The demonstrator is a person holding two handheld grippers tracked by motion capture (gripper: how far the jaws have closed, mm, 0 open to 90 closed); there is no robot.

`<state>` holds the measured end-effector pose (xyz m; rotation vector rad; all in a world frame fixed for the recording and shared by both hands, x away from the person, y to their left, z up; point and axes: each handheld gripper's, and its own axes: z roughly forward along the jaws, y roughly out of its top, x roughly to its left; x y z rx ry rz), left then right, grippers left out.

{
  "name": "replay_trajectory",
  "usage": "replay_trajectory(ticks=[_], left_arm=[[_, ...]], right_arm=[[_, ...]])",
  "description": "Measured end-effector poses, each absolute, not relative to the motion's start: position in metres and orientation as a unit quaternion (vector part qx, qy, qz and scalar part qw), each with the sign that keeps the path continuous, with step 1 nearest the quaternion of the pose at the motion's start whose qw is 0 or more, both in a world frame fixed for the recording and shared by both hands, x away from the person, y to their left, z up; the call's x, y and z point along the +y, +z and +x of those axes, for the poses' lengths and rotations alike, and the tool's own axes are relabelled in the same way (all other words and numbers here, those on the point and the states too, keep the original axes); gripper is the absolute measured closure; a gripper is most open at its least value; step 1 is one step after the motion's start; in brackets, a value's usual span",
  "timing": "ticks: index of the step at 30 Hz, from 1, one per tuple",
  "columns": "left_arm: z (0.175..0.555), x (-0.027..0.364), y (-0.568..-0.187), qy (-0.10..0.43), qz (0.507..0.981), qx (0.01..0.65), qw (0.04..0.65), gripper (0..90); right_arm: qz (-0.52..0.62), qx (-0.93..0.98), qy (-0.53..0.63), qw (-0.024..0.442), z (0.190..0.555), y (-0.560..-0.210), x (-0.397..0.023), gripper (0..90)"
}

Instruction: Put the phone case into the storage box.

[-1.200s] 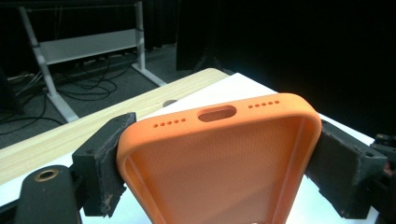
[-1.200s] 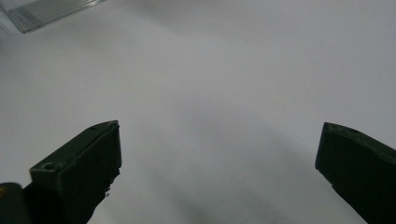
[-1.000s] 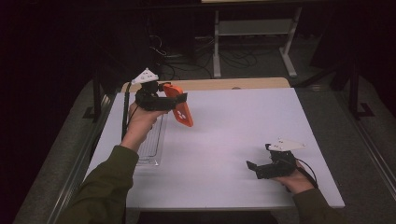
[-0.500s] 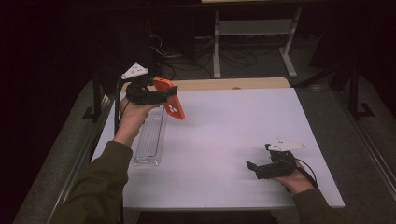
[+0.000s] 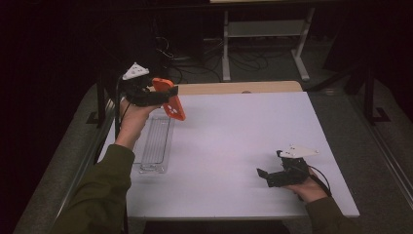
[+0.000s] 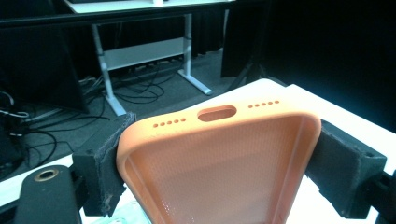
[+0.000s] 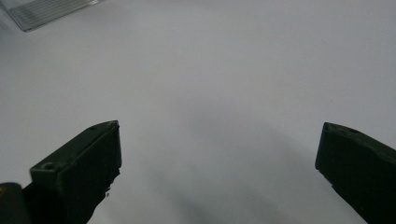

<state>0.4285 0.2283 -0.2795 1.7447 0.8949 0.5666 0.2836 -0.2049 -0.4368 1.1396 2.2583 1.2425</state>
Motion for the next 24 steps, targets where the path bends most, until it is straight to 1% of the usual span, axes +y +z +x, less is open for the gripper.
replay_trajectory(ticks=[13,24], left_arm=[[0.440,0.240,-0.280,0.268,0.710,0.407,0.507,14.8],[0.456,0.248,-0.292,0.304,0.694,0.452,0.471,14.7]], right_arm=[[0.398,0.792,0.435,0.161,0.284,-0.437,-0.205,0.0],[0.399,0.790,0.436,0.161,0.283,-0.437,-0.205,0.0]])
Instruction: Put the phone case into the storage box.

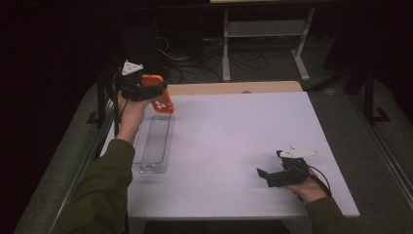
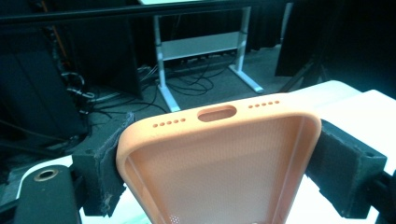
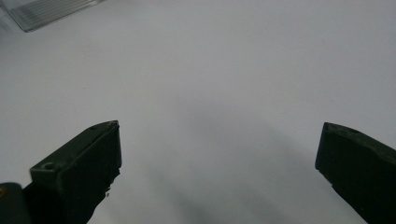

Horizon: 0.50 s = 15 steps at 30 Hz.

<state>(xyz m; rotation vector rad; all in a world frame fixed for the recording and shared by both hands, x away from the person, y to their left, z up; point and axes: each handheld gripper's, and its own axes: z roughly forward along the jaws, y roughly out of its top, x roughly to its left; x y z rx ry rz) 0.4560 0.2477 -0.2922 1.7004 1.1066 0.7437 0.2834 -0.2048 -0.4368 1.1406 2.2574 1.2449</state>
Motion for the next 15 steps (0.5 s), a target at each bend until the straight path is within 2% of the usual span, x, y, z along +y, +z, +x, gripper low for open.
replay_trajectory(ticks=[15], left_arm=[[0.473,0.250,-0.312,0.326,0.676,0.496,0.437,14.6]], right_arm=[[0.396,0.791,0.437,0.162,0.283,-0.436,-0.205,0.0]])
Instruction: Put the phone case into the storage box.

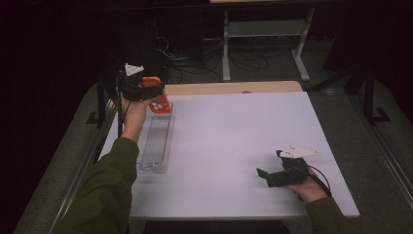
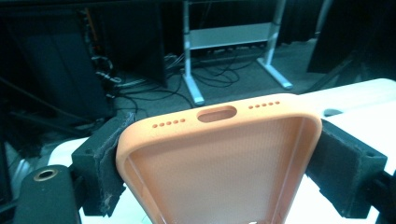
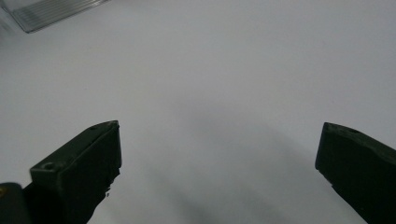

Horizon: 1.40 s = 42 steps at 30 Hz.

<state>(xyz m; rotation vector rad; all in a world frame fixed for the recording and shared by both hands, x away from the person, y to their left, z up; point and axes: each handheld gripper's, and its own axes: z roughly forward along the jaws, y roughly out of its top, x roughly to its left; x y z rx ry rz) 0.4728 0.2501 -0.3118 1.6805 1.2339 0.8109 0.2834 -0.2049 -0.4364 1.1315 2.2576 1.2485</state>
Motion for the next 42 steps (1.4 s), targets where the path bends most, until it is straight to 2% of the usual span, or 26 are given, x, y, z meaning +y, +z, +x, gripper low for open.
replay_trajectory(ticks=[17,32,42], left_arm=[[0.488,0.250,-0.343,0.328,0.681,0.517,0.403,14.5],[0.499,0.252,-0.358,0.313,0.704,0.520,0.368,14.2],[0.505,0.250,-0.364,0.319,0.697,0.520,0.378,14.0]], right_arm=[[0.393,0.791,0.439,0.164,0.284,-0.436,-0.205,0.0],[0.393,0.791,0.440,0.162,0.284,-0.436,-0.205,0.0],[0.394,0.792,0.438,0.160,0.284,-0.437,-0.205,0.0]])
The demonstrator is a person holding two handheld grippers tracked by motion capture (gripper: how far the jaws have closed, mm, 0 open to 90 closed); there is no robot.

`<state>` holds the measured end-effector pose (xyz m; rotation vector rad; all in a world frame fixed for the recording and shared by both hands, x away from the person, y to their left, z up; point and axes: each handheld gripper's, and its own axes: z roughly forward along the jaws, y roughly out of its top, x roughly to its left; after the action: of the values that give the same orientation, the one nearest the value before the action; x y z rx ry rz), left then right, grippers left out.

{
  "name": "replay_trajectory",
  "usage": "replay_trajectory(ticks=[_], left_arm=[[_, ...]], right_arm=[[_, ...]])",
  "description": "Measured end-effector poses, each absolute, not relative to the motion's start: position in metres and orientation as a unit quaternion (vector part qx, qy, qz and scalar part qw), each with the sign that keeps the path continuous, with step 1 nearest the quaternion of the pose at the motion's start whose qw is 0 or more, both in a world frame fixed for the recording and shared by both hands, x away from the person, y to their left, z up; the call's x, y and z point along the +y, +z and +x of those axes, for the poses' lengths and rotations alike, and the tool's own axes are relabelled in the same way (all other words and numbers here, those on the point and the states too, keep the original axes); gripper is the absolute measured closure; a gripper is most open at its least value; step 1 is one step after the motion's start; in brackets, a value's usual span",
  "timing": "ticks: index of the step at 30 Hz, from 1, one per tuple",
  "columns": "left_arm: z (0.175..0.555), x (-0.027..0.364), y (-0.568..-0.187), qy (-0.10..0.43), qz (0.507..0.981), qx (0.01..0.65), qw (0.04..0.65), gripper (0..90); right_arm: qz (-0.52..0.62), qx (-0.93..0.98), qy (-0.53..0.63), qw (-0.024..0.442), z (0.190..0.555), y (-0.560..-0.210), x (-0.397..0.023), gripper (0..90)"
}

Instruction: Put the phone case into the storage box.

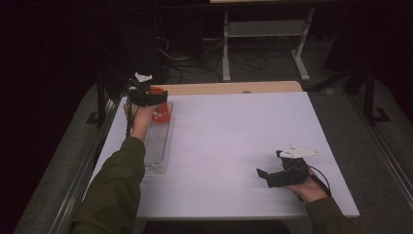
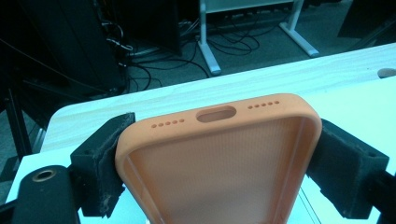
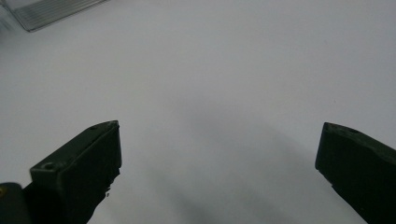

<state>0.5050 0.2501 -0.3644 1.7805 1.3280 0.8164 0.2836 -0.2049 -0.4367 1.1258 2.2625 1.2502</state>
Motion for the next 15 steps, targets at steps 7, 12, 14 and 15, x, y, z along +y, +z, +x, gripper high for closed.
replay_trajectory(ticks=[7,12,14,15], left_arm=[[0.514,0.246,-0.366,0.322,0.701,0.514,0.374,13.8],[0.520,0.247,-0.367,0.325,0.708,0.510,0.364,13.6],[0.521,0.248,-0.367,0.326,0.710,0.508,0.363,13.5],[0.521,0.248,-0.368,0.326,0.709,0.508,0.365,13.5]], right_arm=[[0.396,0.791,0.438,0.160,0.283,-0.437,-0.205,0.0],[0.394,0.791,0.439,0.161,0.283,-0.437,-0.206,0.0],[0.394,0.792,0.439,0.161,0.283,-0.437,-0.206,0.0],[0.394,0.791,0.439,0.162,0.283,-0.437,-0.206,0.0]])
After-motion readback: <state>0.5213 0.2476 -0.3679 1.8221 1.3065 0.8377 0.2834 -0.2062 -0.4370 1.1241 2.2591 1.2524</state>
